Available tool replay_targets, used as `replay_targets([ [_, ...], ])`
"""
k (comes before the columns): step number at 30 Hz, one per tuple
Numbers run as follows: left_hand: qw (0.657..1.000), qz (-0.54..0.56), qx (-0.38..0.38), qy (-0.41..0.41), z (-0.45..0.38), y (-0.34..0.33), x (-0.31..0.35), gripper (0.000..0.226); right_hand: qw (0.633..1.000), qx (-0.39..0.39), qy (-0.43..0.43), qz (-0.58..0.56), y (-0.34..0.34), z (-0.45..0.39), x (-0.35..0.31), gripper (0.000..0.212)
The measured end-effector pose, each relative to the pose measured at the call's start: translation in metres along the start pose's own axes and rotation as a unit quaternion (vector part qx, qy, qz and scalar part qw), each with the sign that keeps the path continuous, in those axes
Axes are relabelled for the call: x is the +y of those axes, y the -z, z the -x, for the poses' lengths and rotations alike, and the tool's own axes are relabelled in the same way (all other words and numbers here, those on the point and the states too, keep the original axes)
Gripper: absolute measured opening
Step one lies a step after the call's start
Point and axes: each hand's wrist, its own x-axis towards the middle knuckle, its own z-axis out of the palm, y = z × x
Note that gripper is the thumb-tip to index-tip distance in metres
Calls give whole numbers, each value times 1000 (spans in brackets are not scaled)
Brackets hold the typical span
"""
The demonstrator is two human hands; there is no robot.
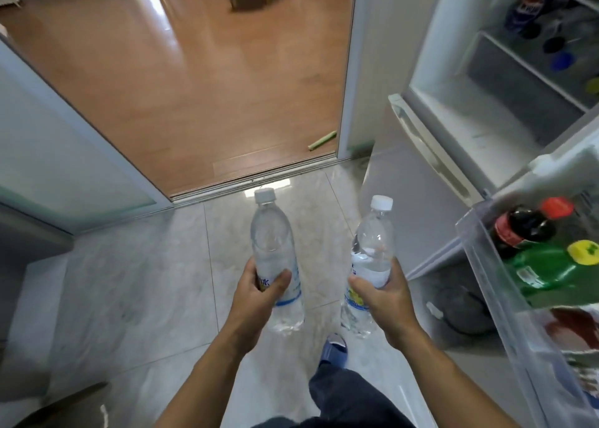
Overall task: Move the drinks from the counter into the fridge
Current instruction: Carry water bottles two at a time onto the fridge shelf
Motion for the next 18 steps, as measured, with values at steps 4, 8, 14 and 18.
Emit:
replay_targets([
  [4,1000,-1,-8,-3,-57,-7,35,68,1000,7,4,-4,-8,-61,-29,56],
  [8,999,-14,-30,-1,-110,-12,58,68,1000,29,3,-11,-14,-109,-48,56],
  [14,995,-39,-92,-3,-208,-22,89,58,993,115,-21,-27,-25,-174,-61,51],
  [18,984,-54,-172,1,-278,-34,115,59,979,197,-32,-32,-36,-210,-74,49],
])
